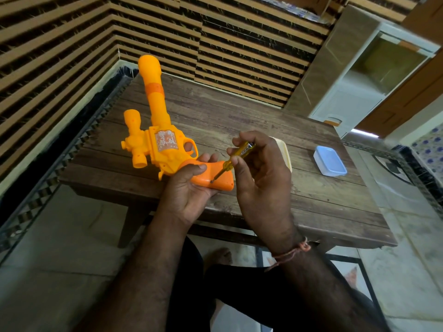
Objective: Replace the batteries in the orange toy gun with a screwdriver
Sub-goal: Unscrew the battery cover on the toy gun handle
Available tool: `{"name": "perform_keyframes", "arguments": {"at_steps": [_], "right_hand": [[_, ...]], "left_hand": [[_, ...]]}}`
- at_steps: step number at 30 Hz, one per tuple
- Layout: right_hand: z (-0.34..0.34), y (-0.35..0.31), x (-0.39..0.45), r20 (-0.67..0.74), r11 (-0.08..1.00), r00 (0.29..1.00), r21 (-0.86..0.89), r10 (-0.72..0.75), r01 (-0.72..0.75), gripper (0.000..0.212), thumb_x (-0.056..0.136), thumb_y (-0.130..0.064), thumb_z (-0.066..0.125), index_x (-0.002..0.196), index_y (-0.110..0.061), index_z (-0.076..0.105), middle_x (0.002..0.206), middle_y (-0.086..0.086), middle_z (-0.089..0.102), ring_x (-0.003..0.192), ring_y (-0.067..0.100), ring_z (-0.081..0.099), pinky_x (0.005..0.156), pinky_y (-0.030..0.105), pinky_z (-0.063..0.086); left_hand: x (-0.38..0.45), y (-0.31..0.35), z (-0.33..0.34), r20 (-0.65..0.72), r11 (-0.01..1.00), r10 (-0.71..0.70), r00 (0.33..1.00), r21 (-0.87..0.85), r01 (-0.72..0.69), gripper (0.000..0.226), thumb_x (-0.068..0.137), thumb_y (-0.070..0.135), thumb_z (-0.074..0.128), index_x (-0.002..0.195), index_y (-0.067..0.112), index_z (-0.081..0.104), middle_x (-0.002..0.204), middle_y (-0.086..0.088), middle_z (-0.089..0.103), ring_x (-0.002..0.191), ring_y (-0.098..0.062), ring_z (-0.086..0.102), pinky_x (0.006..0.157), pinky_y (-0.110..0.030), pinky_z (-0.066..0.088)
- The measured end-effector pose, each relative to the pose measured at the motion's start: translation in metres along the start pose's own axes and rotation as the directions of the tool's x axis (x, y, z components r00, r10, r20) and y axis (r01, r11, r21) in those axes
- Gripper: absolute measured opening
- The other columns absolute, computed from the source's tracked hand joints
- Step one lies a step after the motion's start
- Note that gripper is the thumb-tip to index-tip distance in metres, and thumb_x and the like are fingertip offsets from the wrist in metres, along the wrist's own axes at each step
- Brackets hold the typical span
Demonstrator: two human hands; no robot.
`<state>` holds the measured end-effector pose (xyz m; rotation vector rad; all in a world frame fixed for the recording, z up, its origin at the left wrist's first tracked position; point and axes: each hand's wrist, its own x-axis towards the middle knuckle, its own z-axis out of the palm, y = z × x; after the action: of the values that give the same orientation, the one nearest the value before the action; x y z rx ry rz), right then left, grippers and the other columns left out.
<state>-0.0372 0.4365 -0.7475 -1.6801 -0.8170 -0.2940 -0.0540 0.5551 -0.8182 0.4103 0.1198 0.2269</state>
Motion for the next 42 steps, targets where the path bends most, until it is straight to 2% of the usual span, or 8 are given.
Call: {"name": "perform_keyframes", "arguments": {"at_steps": [4, 8, 21, 25, 29, 32, 36, 42], "right_hand": [[-0.001, 0.001, 0.001, 0.001, 0.994, 0.999, -0.103, -0.034, 0.034, 0.027, 0.089, 0.000, 0.064, 0.114, -0.010, 0.059, 0.107, 0.002, 0.061, 0.095, 0.021, 0.062, 0.079, 0.040, 0.056], [0.001, 0.002, 0.004, -0.146, 0.992, 0.989, -0.124, -0.025, 0.007, 0.026, 0.084, -0.002, 0.071, 0.103, -0.016, 0.060, 0.096, -0.006, 0.059, 0.084, 0.018, 0.060, 0.069, 0.039, 0.054], [0.009, 0.002, -0.014, -0.306, 0.968, 0.944, -0.245, -0.122, 0.045, 0.025, 0.083, -0.018, 0.076, 0.099, -0.006, 0.061, 0.083, 0.003, 0.057, 0.070, 0.019, 0.058, 0.060, 0.041, 0.053], [0.008, -0.001, -0.014, -0.317, 0.967, 0.939, -0.248, -0.136, 0.057, 0.025, 0.084, -0.021, 0.075, 0.098, -0.006, 0.060, 0.082, 0.002, 0.056, 0.069, 0.017, 0.057, 0.060, 0.039, 0.053], [0.005, -0.002, -0.013, -0.342, 0.966, 0.930, -0.253, -0.136, 0.049, 0.024, 0.082, -0.014, 0.078, 0.096, -0.008, 0.060, 0.081, -0.001, 0.054, 0.069, 0.013, 0.057, 0.060, 0.035, 0.053], [0.005, 0.000, -0.014, -0.351, 0.975, 0.930, -0.220, -0.109, 0.031, 0.026, 0.081, -0.013, 0.079, 0.097, -0.012, 0.058, 0.081, 0.001, 0.056, 0.068, 0.015, 0.058, 0.060, 0.037, 0.054], [0.007, 0.000, -0.015, -0.347, 0.974, 0.932, -0.223, -0.107, 0.029, 0.025, 0.083, -0.021, 0.076, 0.094, -0.006, 0.060, 0.082, -0.003, 0.054, 0.069, 0.009, 0.055, 0.060, 0.037, 0.053], [0.007, 0.000, -0.016, -0.315, 0.973, 0.942, -0.228, -0.116, 0.044, 0.025, 0.084, -0.022, 0.074, 0.095, -0.005, 0.060, 0.083, 0.000, 0.056, 0.069, 0.015, 0.057, 0.060, 0.039, 0.053]], "left_hand": [[0.002, 0.001, -0.005, 0.028, 1.000, 0.019, 0.999, 0.007, -0.019, 0.041, 0.077, 0.001, 0.053, 0.106, 0.029, 0.057, 0.093, 0.002, 0.069, 0.114, -0.026, 0.060, 0.082, -0.058, 0.051], [0.004, 0.000, -0.007, 0.019, 1.000, 0.025, 1.000, 0.000, -0.025, 0.049, 0.077, 0.001, 0.055, 0.116, 0.031, 0.051, 0.094, 0.002, 0.068, 0.117, -0.027, 0.059, 0.086, -0.063, 0.050], [0.003, 0.002, -0.005, 0.066, 0.999, 0.038, 0.997, 0.011, -0.038, 0.046, 0.077, 0.004, 0.051, 0.113, 0.032, 0.051, 0.088, 0.003, 0.072, 0.093, -0.019, 0.071, 0.086, -0.057, 0.049], [0.003, 0.002, -0.004, 0.032, 0.999, 0.038, 0.999, -0.003, -0.038, 0.050, 0.077, 0.003, 0.052, 0.118, 0.031, 0.051, 0.090, 0.002, 0.073, 0.099, -0.021, 0.069, 0.086, -0.059, 0.050], [0.001, 0.002, 0.001, 0.007, 1.000, 0.016, 1.000, -0.011, -0.016, 0.039, 0.089, -0.003, 0.044, 0.105, 0.027, 0.062, 0.085, 0.001, 0.073, 0.097, -0.019, 0.068, 0.088, -0.058, 0.047], [0.000, 0.001, 0.003, -0.008, 1.000, -0.011, 1.000, -0.013, 0.011, 0.051, 0.092, -0.003, 0.039, 0.081, 0.028, 0.079, 0.081, 0.002, 0.072, 0.097, -0.018, 0.066, 0.097, -0.059, 0.040], [0.004, 0.002, -0.004, -0.008, 0.999, 0.012, 1.000, -0.031, -0.012, 0.050, 0.076, 0.002, 0.053, 0.118, 0.030, 0.054, 0.090, 0.002, 0.073, 0.103, -0.019, 0.067, 0.091, -0.059, 0.046], [0.002, 0.002, -0.002, 0.003, 1.000, 0.018, 1.000, -0.021, -0.017, 0.043, 0.075, 0.004, 0.052, 0.109, 0.030, 0.055, 0.088, 0.004, 0.073, 0.101, -0.018, 0.067, 0.091, -0.058, 0.045]]}}
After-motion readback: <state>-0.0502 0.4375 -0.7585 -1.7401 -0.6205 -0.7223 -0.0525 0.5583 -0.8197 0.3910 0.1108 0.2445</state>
